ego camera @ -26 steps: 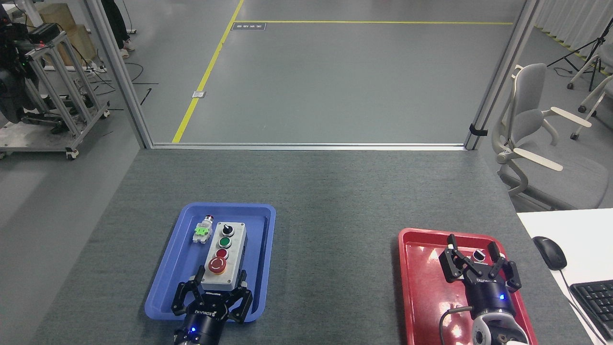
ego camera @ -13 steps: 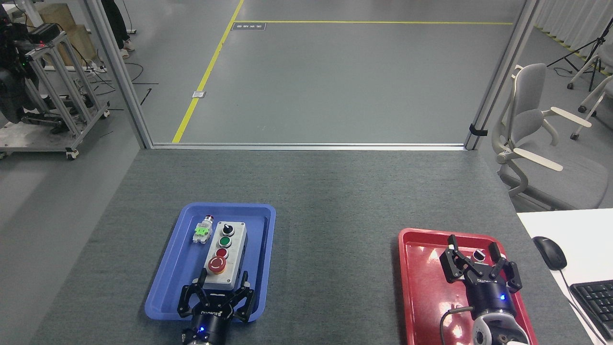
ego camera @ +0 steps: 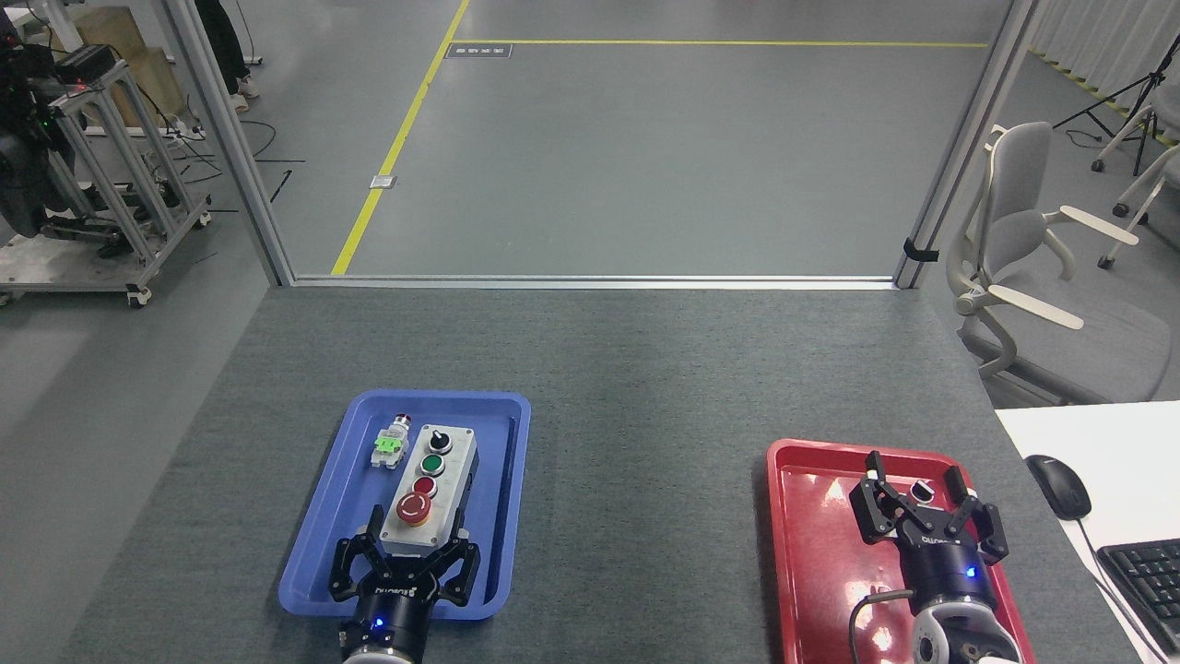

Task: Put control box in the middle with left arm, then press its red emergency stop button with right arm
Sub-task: 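Close the left gripper around the near end of the control box, then drag the control box out of the blue tray toward the table middle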

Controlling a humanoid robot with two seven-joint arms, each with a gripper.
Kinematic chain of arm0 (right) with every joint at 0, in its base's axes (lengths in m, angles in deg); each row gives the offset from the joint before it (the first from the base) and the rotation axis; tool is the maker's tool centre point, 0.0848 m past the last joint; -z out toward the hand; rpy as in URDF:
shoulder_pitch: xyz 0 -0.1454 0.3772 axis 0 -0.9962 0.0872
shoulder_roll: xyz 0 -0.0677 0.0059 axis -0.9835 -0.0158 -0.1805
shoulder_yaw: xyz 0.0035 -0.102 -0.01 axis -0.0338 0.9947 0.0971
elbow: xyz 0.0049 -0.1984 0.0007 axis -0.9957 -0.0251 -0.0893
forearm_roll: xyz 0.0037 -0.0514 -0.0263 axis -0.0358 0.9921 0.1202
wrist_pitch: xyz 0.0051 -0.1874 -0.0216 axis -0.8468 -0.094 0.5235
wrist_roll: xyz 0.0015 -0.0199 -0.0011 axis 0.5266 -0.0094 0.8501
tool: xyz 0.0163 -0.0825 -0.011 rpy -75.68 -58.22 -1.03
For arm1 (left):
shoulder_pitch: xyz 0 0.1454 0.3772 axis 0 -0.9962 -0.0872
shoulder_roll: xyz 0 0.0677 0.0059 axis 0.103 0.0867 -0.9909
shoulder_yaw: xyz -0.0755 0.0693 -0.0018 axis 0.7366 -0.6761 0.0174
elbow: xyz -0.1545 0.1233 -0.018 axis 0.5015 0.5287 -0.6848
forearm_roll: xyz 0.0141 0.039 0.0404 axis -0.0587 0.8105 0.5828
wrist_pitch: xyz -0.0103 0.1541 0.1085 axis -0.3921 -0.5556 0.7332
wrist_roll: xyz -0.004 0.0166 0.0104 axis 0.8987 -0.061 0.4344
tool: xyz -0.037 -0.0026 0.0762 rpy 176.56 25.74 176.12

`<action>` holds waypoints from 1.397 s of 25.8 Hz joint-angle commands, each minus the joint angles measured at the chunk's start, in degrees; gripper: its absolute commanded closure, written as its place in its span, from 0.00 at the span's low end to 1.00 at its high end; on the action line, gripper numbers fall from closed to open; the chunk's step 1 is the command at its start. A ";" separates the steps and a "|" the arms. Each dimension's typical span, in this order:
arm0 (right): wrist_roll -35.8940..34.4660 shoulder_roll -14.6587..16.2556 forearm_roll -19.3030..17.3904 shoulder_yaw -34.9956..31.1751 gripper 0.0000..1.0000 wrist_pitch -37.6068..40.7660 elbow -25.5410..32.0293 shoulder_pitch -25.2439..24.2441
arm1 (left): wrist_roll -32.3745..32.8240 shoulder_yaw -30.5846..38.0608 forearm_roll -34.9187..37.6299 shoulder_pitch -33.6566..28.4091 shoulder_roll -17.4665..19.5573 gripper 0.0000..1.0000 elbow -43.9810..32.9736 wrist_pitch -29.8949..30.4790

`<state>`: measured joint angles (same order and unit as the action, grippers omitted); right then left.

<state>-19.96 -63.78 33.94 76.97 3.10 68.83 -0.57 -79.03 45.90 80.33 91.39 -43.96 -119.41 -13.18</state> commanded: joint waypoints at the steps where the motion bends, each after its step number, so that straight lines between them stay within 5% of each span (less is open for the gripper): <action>1: -0.23 -0.09 0.00 0.00 0.01 0.05 0.00 -0.02 | -0.08 0.00 -0.17 0.08 -0.02 0.03 -0.10 -1.04; 16: -0.23 -0.09 0.00 0.00 0.01 0.13 0.00 -0.02 | -1.13 0.00 -0.61 5.70 -0.72 0.08 12.82 -2.36; 24: -0.31 -0.09 0.00 0.00 0.01 0.13 0.00 0.07 | -1.40 0.00 -0.70 5.88 -0.55 0.61 13.61 -1.66; 36: -0.05 0.08 -1.93 0.00 0.01 -0.04 0.00 0.16 | -3.07 -0.71 -1.14 5.09 -3.18 0.90 7.55 1.33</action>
<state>-20.27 -63.80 32.19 76.97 3.15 68.83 -0.48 -81.13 45.70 79.30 96.61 -45.76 -110.14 -12.46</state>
